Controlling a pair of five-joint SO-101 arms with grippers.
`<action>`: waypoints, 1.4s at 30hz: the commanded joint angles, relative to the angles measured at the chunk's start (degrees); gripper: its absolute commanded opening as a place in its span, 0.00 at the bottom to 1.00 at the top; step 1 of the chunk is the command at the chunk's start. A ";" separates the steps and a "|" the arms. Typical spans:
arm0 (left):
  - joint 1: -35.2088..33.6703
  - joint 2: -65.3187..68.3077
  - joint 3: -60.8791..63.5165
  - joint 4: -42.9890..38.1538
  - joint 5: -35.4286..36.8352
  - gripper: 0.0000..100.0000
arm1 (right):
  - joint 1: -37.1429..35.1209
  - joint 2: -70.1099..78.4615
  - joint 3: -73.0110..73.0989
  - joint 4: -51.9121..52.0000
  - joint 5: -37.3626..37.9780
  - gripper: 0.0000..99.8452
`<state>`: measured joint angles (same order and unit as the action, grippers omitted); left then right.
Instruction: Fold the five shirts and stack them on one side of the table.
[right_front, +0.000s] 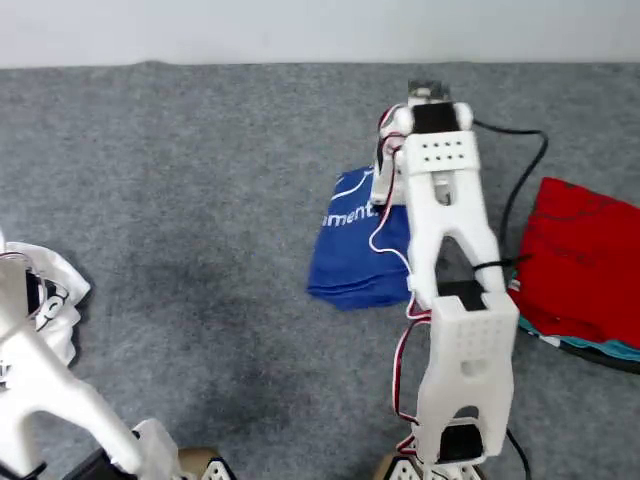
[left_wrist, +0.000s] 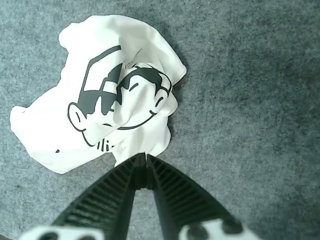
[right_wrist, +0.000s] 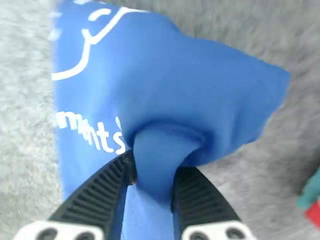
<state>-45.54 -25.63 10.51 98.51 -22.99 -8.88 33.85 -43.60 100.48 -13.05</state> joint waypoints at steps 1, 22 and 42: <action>0.44 0.09 -0.40 0.18 -0.53 0.00 | 2.86 -9.80 -0.79 2.33 6.15 0.01; 0.44 0.09 -0.31 0.18 -0.53 0.00 | 20.62 -27.38 -0.62 2.33 22.95 0.01; 0.44 0.18 -0.31 -0.62 -0.53 0.00 | 31.96 -25.01 10.64 -1.01 26.99 0.01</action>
<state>-45.54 -25.63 10.51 98.51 -22.99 20.13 9.32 -33.41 100.40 12.18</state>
